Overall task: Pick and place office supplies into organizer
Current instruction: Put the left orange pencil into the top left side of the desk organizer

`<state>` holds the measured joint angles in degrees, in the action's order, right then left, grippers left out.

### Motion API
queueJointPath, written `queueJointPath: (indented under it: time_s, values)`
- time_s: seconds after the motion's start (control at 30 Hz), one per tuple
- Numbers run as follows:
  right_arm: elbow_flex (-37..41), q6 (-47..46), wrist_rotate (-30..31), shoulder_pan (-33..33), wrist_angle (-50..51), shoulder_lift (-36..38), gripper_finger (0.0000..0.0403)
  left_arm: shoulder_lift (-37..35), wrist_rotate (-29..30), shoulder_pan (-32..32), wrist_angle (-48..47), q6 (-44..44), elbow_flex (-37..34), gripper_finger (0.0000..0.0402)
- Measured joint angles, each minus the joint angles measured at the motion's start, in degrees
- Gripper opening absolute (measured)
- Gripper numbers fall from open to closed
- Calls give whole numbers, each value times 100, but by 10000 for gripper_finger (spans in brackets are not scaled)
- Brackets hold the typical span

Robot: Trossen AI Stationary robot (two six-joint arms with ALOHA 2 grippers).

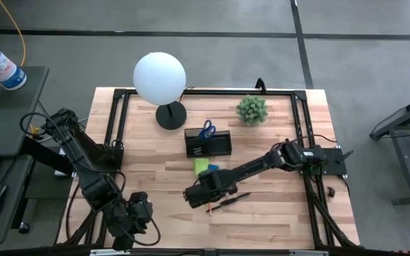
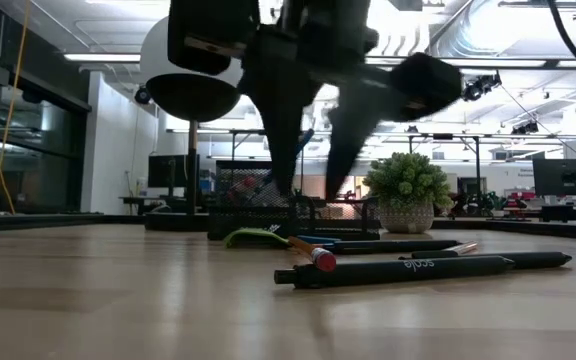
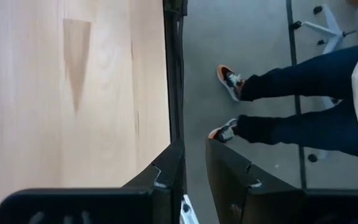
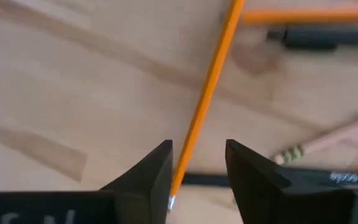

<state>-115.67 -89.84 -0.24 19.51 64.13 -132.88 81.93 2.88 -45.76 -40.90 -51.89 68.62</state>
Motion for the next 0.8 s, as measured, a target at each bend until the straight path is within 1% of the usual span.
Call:
queueJointPath:
  time_s: [0.1,0.23,0.33,0.47,0.6,0.8]
  values:
    - [75,-231,-111,52,-134,0,161,0,76,-2,-2,210,0,56]
    - [73,-629,100,52,-257,4,176,0,127,0,-1,421,0,56]
    - [71,-760,143,41,-265,4,172,0,209,0,-1,525,0,56]
    - [71,-843,268,13,-208,-18,158,0,289,-1,1,565,0,56]
    - [60,-806,215,-41,-282,-86,147,0,312,0,2,565,0,56]
    - [67,-789,184,-51,-185,-205,154,0,317,-2,15,618,0,56]
